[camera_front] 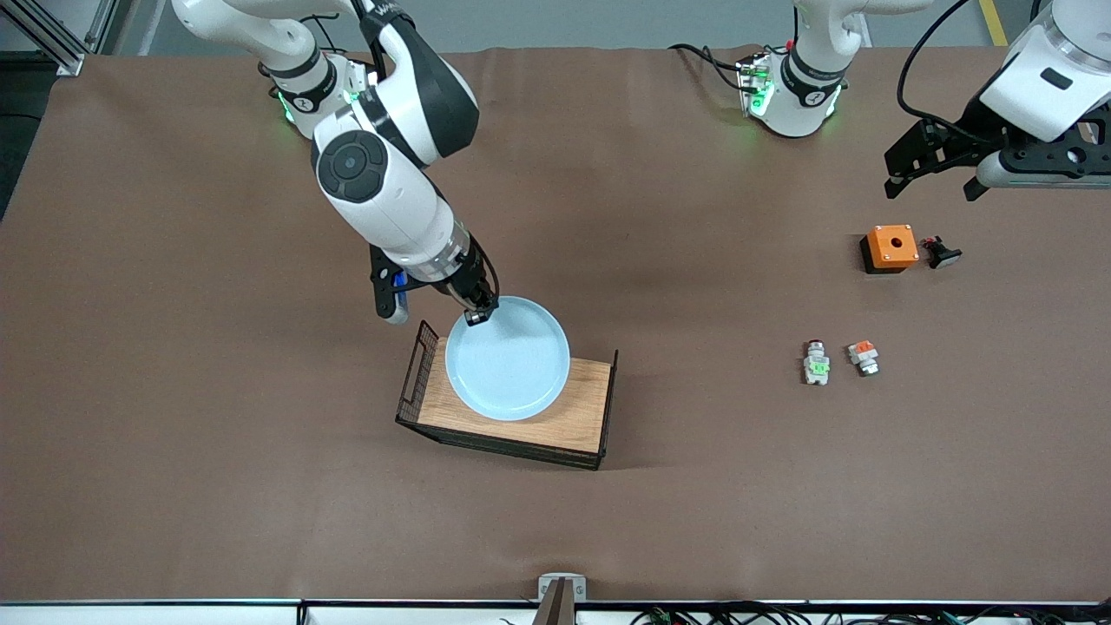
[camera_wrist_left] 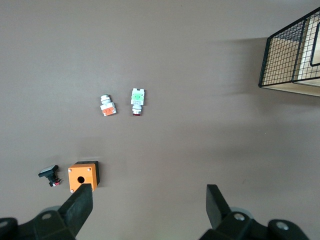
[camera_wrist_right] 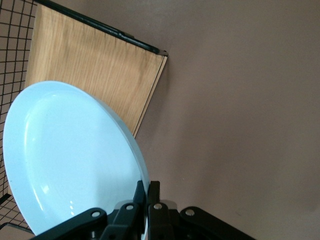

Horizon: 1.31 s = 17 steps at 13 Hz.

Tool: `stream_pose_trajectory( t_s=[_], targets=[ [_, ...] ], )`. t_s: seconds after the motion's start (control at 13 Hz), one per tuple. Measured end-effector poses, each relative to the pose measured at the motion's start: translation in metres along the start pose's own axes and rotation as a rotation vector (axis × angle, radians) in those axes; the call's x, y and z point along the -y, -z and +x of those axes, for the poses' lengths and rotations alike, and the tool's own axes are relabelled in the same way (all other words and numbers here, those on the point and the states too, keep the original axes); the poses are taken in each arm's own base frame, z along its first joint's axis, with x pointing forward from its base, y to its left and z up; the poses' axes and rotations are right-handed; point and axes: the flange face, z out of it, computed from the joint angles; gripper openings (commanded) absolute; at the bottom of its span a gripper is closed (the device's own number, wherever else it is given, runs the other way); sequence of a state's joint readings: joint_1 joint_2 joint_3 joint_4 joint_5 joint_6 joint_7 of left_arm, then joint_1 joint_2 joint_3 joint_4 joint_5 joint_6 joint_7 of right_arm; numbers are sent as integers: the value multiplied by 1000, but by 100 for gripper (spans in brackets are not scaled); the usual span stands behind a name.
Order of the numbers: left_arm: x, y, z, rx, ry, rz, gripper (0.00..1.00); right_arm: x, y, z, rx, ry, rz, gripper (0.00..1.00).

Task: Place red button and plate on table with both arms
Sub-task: 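Carry the blue plate off the tray with the right gripper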

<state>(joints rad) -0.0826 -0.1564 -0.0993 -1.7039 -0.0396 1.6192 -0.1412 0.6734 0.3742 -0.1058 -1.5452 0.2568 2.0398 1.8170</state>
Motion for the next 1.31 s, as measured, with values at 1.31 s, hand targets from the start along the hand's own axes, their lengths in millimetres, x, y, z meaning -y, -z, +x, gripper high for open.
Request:
stream_pose_trajectory(
  t_s=[1.31],
  targets=[
    [-2,8,-13,29,-29,11,100,-59,171,170,72,492,-218,1]
  ],
)
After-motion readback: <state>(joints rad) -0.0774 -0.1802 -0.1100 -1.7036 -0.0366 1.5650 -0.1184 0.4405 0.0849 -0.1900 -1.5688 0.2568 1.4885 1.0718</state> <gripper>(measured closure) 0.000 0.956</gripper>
